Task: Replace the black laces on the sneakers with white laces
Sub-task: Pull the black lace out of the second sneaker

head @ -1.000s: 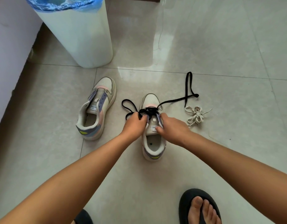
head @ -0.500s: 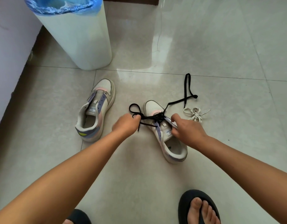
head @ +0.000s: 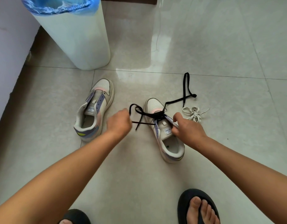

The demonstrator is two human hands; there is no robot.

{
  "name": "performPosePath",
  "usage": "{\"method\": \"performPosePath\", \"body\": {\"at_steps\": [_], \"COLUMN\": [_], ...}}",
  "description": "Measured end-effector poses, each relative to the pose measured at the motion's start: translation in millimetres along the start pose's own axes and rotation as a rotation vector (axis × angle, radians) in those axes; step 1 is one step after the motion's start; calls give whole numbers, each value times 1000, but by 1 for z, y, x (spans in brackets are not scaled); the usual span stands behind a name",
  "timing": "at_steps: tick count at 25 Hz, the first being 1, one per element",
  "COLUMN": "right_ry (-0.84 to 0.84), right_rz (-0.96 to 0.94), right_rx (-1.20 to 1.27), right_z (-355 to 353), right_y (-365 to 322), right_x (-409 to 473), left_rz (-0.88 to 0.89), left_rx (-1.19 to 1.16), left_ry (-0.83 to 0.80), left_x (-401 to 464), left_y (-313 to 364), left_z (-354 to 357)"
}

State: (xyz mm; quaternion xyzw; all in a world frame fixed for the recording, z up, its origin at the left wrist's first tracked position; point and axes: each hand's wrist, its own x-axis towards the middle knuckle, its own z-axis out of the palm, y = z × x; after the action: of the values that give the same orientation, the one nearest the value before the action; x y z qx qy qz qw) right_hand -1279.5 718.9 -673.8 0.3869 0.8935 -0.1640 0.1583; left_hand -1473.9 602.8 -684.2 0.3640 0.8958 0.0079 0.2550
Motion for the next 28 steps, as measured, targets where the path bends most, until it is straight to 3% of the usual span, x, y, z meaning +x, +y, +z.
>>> {"method": "performPosePath", "body": {"at_steps": [2,5,9,11,15,18,23,28], "right_ry": [20,20,4,0,-5,-8,1,-6], "right_rz": [45,42,15,13,10,7,44,69], "right_rx": [28,25,11,8,12,3,-9,8], "right_z": [-1,-1,2,3,3,3,-3,-5], "right_y": [4,4,-1,-2,-3,-3,2,7], "right_x": [0,0,0,0,1,1,2,6], "left_rz": [-6,48,370,443,601,738,763,356], "left_rx": [286,266,134,173,208,300,423,775], "left_ry": [-77,-140,58,91,328,361,269,-281], "left_x": [5,-4,-21,-20,-13,-15,-9,-8], "left_y": [-17,-12,34,48,50,48,21,-27], "left_z": [-10,1,24,33,29,28,25,16]}}
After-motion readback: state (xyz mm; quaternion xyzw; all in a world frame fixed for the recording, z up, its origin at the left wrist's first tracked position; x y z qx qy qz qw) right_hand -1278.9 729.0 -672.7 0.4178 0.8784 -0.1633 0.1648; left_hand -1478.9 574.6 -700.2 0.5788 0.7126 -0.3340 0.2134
